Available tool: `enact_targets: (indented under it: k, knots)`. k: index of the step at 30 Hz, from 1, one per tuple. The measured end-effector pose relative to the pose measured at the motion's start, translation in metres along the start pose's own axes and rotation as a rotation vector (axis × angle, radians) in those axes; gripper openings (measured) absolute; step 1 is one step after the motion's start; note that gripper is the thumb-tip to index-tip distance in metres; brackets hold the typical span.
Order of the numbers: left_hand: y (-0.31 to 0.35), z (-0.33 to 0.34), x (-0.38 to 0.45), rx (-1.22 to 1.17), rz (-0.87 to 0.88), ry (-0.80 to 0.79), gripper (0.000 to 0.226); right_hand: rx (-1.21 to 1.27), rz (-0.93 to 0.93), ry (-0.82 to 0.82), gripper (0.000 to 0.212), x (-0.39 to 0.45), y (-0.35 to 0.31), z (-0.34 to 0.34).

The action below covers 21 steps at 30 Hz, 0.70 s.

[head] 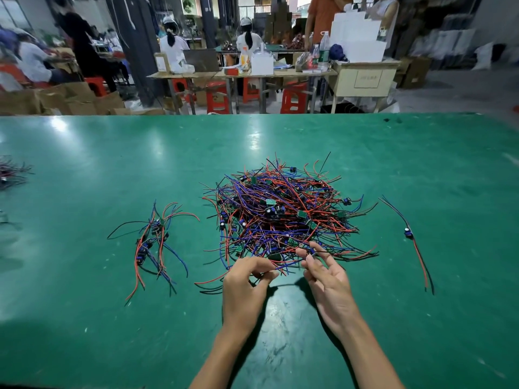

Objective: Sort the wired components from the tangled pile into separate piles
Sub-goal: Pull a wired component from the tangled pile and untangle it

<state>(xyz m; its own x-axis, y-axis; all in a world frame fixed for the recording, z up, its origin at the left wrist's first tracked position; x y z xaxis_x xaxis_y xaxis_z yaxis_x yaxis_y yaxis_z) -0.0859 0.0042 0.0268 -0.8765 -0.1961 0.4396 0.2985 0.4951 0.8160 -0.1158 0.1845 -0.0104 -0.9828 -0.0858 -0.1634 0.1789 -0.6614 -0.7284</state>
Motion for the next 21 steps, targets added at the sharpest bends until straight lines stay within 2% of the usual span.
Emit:
enact_targets:
  k: [4, 10, 17, 19, 21]
  knots:
    - [-0.001, -0.006, -0.002, 0.001, 0.007, 0.047, 0.035, -0.056, -0.019, 0.003, 0.043, -0.001, -0.001, -0.002]
    - [-0.006, -0.016, -0.003, -0.046, -0.056, 0.137, 0.031, 0.023, -0.028, 0.007, 0.035, -0.001, -0.002, -0.005]
    - [-0.005, -0.019, -0.005, -0.058, -0.053, 0.164, 0.029, 0.01, -0.054, 0.02, 0.031, 0.0, -0.002, -0.007]
    - [-0.002, -0.022, -0.004, -0.044, -0.029, 0.195, 0.029, -0.005, -0.071, 0.018, 0.029, 0.0, -0.003, -0.007]
    - [0.009, -0.026, -0.007, 0.064, 0.077, 0.23, 0.025, -0.01, -0.085, 0.017, 0.03, 0.0, -0.002, -0.006]
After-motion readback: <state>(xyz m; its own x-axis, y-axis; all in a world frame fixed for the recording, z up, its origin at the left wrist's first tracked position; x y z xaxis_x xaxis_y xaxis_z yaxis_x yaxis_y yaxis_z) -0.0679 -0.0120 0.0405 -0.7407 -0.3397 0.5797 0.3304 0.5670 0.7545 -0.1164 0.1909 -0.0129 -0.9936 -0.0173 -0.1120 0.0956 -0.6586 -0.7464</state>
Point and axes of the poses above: each hand's wrist, its own x-axis towards the middle knuckle, its own z-axis out of the palm, y = z × x, the point moved 8 cm from there along x, towards the middle knuckle, and after that the axes turned 1 degree about -y, right-handed, at the moved point
